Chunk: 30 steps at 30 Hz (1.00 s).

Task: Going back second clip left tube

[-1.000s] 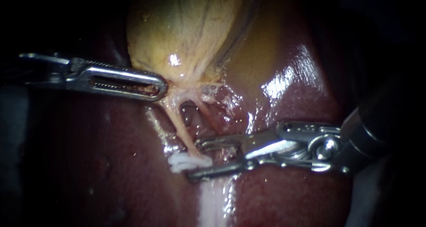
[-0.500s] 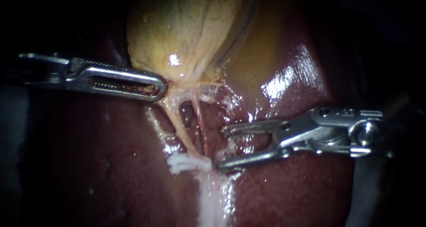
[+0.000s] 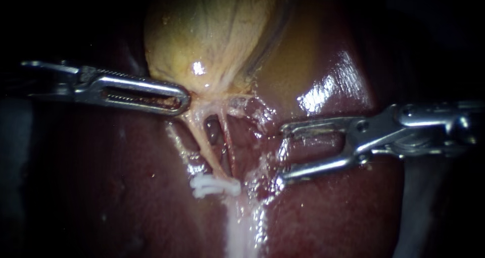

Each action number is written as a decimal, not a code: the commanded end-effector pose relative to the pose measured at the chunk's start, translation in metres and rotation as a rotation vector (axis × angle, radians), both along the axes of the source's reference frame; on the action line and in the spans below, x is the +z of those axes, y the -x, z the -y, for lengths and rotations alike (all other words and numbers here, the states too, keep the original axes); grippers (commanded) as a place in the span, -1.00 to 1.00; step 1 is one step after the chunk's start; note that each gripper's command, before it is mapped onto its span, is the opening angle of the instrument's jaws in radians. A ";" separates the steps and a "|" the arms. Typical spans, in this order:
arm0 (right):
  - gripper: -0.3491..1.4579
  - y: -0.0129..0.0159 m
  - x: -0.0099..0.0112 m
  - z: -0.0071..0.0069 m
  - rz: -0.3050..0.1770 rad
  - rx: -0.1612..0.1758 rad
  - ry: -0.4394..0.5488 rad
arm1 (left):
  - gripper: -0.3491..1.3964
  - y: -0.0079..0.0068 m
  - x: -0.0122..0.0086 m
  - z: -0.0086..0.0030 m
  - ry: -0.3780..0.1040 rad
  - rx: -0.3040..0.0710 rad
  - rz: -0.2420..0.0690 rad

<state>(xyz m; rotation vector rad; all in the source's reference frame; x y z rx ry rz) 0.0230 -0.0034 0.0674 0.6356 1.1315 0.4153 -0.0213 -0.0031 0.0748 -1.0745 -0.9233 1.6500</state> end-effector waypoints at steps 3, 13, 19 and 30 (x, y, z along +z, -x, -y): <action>-0.07 0.0001 -0.0001 -0.0001 -0.003 0.002 0.002 | -1.00 0.0001 0.0001 0.0000 0.000 0.000 -0.001; -0.07 0.0002 -0.0001 0.0000 -0.004 -0.001 0.007 | -1.00 0.0012 0.0014 -0.0004 0.004 -0.004 -0.004; -0.07 0.0003 -0.0001 -0.0001 -0.007 0.001 0.007 | -1.00 0.0023 0.0027 -0.0008 0.000 -0.006 -0.005; -0.07 0.0003 -0.0002 -0.0003 -0.013 0.008 0.004 | -1.00 0.0061 0.0054 0.0002 -0.015 0.011 0.009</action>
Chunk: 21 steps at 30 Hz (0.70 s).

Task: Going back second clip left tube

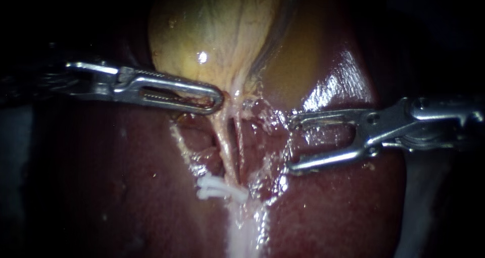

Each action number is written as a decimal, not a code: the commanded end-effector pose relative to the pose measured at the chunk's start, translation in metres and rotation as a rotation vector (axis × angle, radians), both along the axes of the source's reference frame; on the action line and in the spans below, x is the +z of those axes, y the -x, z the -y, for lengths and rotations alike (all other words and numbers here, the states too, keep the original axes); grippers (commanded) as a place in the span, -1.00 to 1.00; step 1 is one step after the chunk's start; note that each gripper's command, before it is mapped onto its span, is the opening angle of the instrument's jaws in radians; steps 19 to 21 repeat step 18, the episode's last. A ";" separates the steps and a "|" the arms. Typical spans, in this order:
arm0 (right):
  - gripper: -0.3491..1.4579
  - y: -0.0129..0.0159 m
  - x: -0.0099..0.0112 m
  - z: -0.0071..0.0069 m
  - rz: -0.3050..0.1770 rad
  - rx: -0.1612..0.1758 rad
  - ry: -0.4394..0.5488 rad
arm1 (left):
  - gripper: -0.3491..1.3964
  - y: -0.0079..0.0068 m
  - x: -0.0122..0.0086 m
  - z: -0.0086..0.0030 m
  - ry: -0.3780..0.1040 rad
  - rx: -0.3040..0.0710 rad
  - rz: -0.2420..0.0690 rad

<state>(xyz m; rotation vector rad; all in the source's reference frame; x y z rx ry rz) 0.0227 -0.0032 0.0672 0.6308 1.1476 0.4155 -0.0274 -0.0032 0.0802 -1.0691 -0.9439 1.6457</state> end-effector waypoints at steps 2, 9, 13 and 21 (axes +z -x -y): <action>-0.07 0.0000 -0.0001 -0.0001 0.000 0.000 -0.001 | -1.00 0.0001 0.0003 0.0002 -0.005 0.002 -0.002; -0.06 0.0000 -0.0001 -0.0002 0.001 0.001 -0.001 | -1.00 0.0000 0.0009 0.0001 -0.009 0.004 -0.004; -0.06 0.0000 -0.0002 -0.0002 0.001 0.001 -0.001 | -1.00 0.0000 0.0008 0.0002 -0.009 0.004 -0.004; -0.06 0.0000 -0.0002 -0.0003 -0.002 0.003 -0.002 | -1.00 -0.0001 0.0008 0.0001 -0.009 0.004 -0.004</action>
